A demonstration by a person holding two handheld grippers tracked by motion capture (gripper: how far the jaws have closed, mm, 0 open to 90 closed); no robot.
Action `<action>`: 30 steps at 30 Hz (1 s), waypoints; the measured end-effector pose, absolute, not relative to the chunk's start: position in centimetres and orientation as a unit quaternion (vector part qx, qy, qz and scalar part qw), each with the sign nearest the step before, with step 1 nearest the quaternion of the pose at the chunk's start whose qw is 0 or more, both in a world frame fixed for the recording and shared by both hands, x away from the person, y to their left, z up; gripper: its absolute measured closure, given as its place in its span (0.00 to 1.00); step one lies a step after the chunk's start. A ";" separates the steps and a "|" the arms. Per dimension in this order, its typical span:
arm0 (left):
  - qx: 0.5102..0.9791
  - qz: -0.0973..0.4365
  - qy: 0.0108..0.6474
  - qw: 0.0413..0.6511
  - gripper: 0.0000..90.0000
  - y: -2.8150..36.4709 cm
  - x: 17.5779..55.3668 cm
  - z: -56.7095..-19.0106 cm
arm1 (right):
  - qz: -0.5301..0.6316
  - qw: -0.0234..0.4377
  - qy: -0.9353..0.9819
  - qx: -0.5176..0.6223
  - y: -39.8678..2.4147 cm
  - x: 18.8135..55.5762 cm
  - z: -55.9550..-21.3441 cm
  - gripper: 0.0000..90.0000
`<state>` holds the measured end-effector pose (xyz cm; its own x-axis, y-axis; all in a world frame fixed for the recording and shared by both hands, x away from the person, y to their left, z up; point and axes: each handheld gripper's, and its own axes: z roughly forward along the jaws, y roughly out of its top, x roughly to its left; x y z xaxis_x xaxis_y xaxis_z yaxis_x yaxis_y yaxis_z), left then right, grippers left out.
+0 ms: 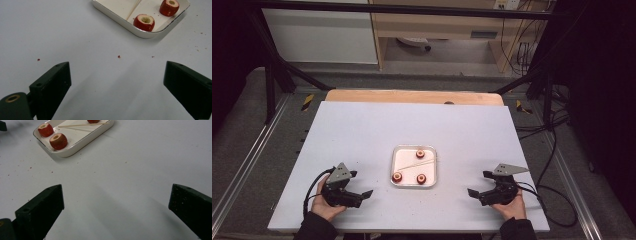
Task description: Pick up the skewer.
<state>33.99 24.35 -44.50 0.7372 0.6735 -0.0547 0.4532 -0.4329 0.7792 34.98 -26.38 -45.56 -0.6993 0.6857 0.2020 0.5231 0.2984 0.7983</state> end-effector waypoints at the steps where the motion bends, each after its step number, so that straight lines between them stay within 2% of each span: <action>1: 0.836 0.133 0.337 0.412 0.09 24.3 34.0 -44.5 | 0.457 0.089 0.801 0.377 -26.4 35.0 -45.5 0.01; 20: 0.832 0.131 0.346 0.412 0.09 23.7 34.5 -43.6 | 0.459 0.092 0.800 0.375 -26.2 34.9 -45.3 0.01; 30: 0.839 0.135 0.338 0.406 0.09 22.2 35.2 -42.2 | 0.457 0.093 0.802 0.373 -26.2 34.9 -45.2 0.01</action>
